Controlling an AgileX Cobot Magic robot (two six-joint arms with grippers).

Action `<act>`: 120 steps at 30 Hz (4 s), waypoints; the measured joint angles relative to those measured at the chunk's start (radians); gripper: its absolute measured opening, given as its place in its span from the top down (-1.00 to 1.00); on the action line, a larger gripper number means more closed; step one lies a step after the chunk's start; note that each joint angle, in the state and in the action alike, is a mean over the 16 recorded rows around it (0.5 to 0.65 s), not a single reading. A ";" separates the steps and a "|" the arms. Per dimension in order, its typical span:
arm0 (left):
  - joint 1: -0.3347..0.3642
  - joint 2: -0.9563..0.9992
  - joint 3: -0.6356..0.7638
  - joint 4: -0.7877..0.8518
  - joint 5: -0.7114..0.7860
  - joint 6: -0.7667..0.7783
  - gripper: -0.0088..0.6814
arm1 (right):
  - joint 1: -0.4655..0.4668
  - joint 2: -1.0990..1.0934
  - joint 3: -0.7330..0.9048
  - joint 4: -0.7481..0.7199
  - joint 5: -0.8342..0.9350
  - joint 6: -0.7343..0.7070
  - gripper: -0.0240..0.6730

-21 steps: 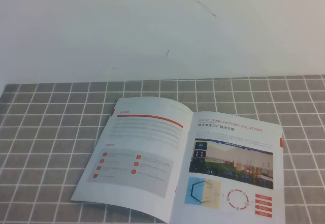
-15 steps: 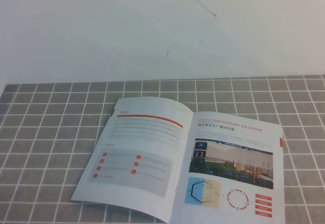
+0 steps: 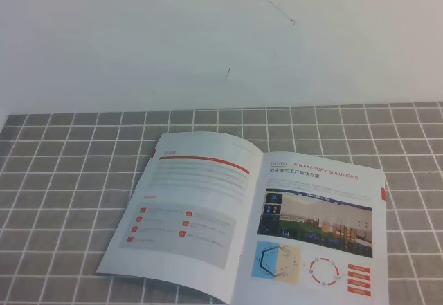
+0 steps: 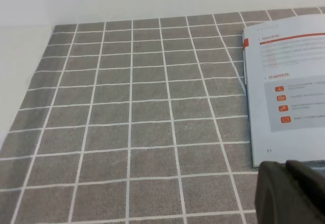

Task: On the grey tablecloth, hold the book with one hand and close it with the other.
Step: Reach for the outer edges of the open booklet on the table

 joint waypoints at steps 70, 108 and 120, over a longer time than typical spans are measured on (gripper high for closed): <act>0.000 0.041 -0.143 0.060 -0.439 0.000 0.98 | 0.000 0.078 -0.267 0.057 -0.281 -0.044 0.94; 0.000 1.409 -0.874 -0.753 0.076 0.567 0.98 | 0.240 1.502 -0.855 0.724 0.256 -0.842 0.94; 0.004 1.747 -1.086 -0.694 0.108 0.630 0.98 | 0.317 1.779 -0.863 0.734 0.102 -0.839 0.94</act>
